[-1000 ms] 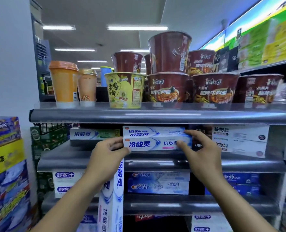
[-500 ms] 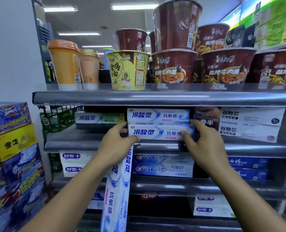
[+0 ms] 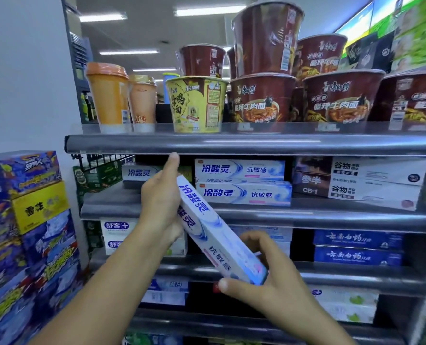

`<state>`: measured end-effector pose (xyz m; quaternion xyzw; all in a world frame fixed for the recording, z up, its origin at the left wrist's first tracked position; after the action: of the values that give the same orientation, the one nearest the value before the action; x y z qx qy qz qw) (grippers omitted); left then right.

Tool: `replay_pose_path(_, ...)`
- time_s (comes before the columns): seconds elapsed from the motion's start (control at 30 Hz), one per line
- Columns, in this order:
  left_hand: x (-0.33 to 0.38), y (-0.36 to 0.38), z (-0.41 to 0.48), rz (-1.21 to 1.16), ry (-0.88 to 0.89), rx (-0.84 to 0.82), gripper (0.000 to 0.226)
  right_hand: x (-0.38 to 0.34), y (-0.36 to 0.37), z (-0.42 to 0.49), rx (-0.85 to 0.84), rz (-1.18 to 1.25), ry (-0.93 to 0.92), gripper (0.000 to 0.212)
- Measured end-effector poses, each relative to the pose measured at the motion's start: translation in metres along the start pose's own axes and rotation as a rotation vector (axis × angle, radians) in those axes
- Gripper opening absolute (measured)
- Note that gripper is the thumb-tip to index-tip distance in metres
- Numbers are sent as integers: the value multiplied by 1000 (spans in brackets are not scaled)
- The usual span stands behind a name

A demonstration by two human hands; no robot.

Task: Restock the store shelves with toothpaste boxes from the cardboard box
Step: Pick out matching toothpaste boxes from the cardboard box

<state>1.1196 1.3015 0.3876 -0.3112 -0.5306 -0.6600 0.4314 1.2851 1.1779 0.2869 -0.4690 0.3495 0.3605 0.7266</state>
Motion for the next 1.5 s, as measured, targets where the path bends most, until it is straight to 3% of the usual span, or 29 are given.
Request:
replay_pose_path(0.13, 3, -2, -4, -92, 10, 5, 46, 4, -2, -2, 208, 373, -37, 41)
replay_pose_path(0.33, -19, -11, -18, -102, 188, -171, 33, 2, -40, 16, 536, 582, -152, 54)
replay_pose_path(0.4, -21, -12, -20, 7, 282, -137, 21, -2, -53, 26, 569, 537, -216, 48)
replay_pose_path(0.5, -19, -6, -13, 167, 372, -143, 37, -5, -70, 45, 595, 409, -267, 37)
replay_pose_path(0.77, -21, 16, 35, 422, 478, -138, 45, -7, -88, 95, 711, 64, -190, 31)
replay_pose_path(0.93, -25, 14, 53, 695, 470, -181, 29, -5, -90, 108, 616, -215, -39, 26)
replay_pose_path(1.07, -18, 9, 68, 818, 350, -240, 45, -7, -95, 108, 584, -151, -41, 32)
replay_pose_path(1.23, -16, 9, 80, 865, 222, -442, 34, -11, -97, 110, 485, -199, 11, 55)
replay_pose_path(1.37, -19, 9, 84, 843, 240, -486, 33, -15, -104, 119, 473, -217, 82, 41)
replay_pose_path(1.5, -23, 9, 81, 866, 274, -481, 32, -17, -109, 122, 441, -153, 137, 46)
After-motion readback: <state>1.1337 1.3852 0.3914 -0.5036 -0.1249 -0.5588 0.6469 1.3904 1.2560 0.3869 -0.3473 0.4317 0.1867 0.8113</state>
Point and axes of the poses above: each hand's wrist, its own z-axis towards the middle knuckle, its own y-axis out of the palm, x = y × z, the point moved 1 cm from there along z, towards the middle knuckle, and after that the axes turned 7 degrees about y, right-handed, at the moved point
